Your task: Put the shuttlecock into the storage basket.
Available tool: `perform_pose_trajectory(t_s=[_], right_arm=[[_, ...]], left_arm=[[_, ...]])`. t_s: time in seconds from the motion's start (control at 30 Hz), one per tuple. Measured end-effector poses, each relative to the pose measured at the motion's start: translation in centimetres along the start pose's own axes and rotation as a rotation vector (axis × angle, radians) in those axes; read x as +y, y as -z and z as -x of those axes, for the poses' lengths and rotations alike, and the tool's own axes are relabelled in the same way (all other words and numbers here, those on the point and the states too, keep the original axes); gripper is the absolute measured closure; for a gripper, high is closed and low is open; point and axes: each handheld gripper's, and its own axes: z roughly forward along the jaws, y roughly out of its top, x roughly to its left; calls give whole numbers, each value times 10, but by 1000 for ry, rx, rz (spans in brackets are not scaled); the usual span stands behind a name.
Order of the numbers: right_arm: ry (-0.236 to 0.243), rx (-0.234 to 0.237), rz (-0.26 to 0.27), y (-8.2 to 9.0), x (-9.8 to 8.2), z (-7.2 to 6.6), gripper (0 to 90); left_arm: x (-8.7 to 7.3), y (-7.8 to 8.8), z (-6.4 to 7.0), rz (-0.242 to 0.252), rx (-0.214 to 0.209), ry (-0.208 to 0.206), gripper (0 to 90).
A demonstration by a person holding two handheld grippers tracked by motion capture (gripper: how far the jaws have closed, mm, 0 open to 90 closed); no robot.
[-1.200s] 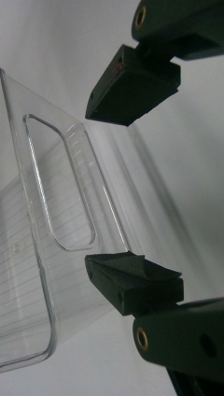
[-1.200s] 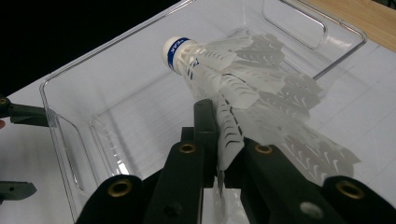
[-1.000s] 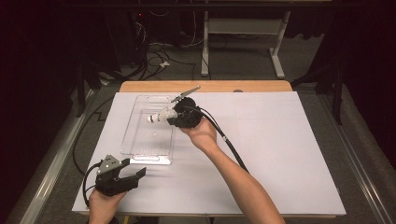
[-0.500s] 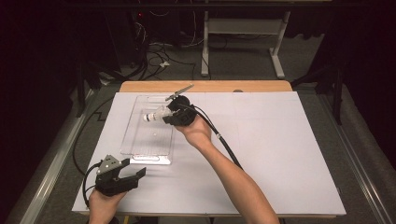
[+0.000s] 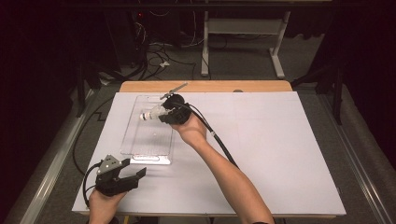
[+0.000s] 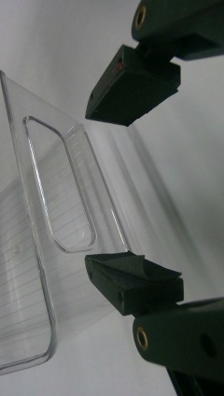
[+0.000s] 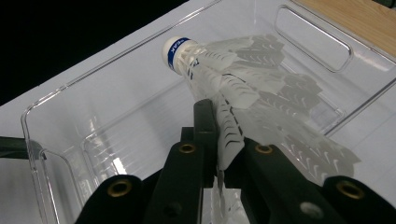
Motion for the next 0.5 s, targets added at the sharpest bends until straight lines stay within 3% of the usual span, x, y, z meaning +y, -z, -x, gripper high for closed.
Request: perform_pose_trajectory(t_s=[0.5], right_arm=[[-4,-7,-17,-18,3,0,881]], left_arm=[[-1,1,0,4,3,1,268]])
